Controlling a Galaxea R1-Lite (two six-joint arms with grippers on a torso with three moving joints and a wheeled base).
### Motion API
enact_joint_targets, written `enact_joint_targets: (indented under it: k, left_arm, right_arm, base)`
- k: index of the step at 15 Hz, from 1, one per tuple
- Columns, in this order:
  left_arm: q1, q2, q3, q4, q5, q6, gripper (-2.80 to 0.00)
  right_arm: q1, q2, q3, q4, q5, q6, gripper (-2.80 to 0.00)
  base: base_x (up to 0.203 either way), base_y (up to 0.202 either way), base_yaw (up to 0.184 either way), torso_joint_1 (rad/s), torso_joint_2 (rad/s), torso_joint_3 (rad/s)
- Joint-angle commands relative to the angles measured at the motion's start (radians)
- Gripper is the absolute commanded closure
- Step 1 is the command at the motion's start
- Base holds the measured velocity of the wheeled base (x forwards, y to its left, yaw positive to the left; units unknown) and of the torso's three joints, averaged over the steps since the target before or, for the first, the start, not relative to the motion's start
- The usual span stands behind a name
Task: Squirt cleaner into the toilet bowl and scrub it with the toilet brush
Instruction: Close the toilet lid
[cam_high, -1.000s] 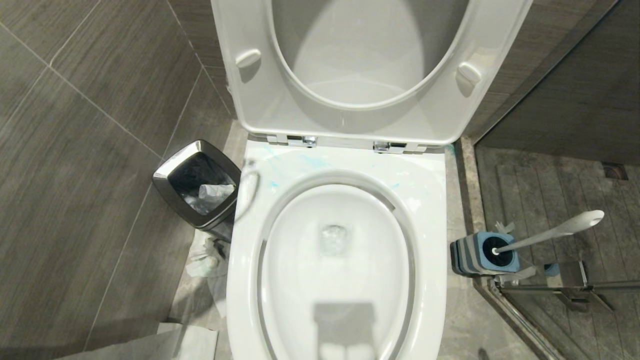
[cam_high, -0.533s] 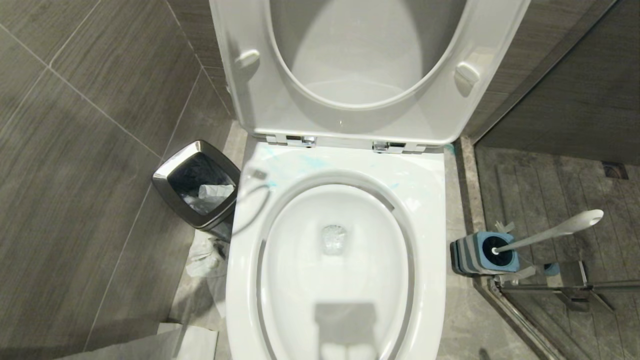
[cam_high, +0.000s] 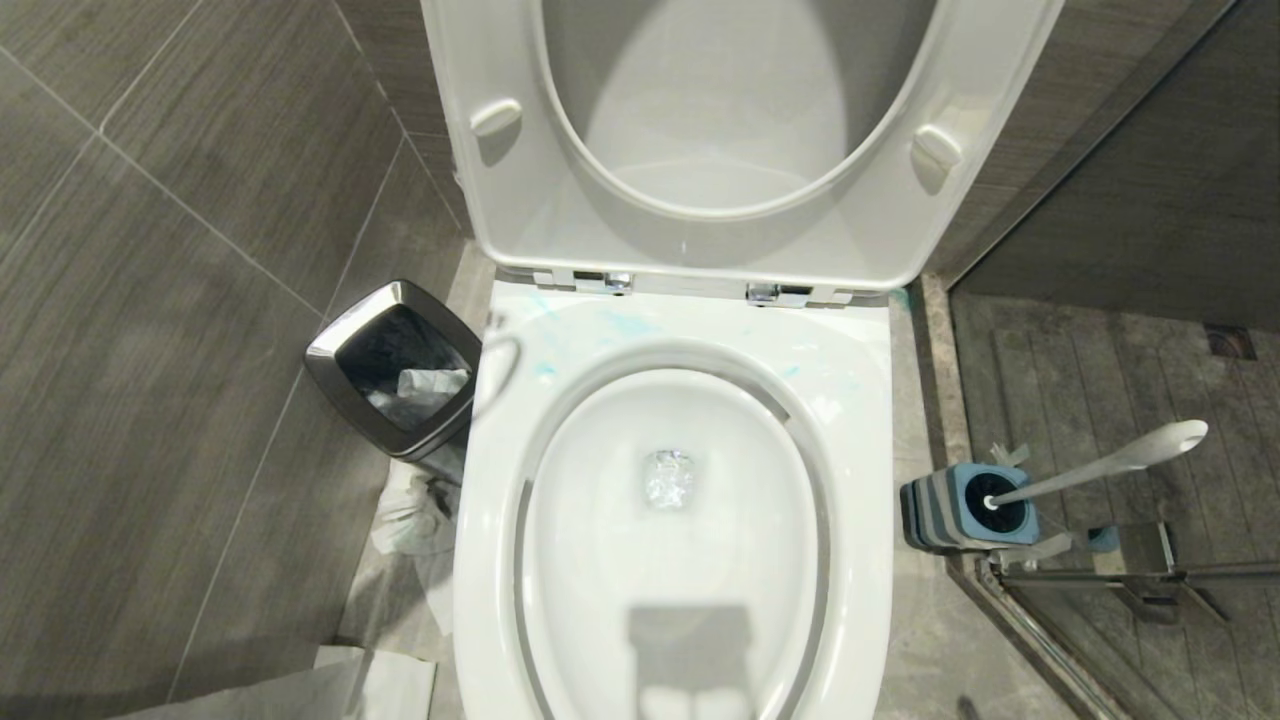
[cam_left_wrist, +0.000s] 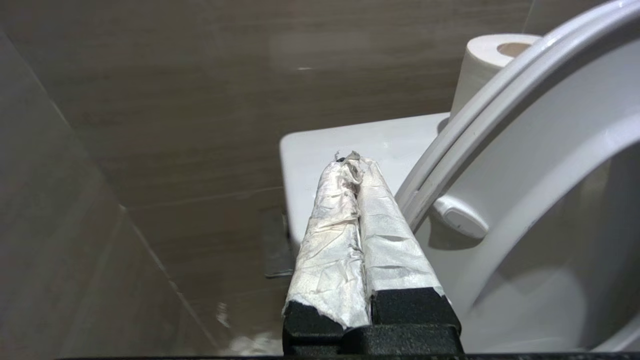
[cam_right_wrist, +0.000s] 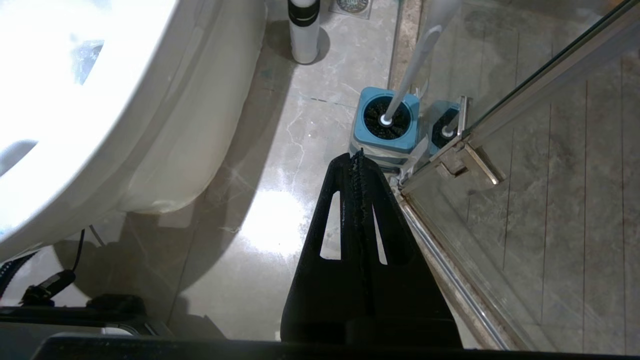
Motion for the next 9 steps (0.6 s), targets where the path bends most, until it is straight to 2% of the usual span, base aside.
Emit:
enact_joint_targets:
  k: [1,2,4,8,9]
  left_arm:
    - [0.015,0.049,-0.057,0.038,0.007,-0.133,0.0]
    - [0.021,0.058,-0.074,0.098,0.012,-0.225,0.0]
    - [0.072,0.062,-0.079,0.124,-0.009,-0.291,0.0]
    - [0.12,0.064,-0.08,0.146,-0.036,-0.496,0.0]
    - [0.151,0.065,-0.08,0.145,-0.056,-0.518,0.0]
  right_arm:
    - [0.0,-0.001,0.012,0.0,0.0,0.0,0.0]
    - [0.0,-0.001,0.012,0.0,0.0,0.0,0.0]
    - [0.0,-0.001,0.012,0.0,0.002,0.0,0.0]
    - [0.0,-0.001,0.012,0.0,0.001,0.0,0.0]
    - [0.0,-0.001,0.012,0.0,0.002,0.0,0.0]
  base:
    - [0.0,0.0,0.0,0.0,0.0,0.0]
    - [0.0,0.0,0.0,0.0,0.0,0.0]
    - [0.0,0.0,0.0,0.0,0.0,0.0]
    - [0.0,0.0,0.0,0.0,0.0,0.0]
    - [0.0,0.0,0.0,0.0,0.0,0.0]
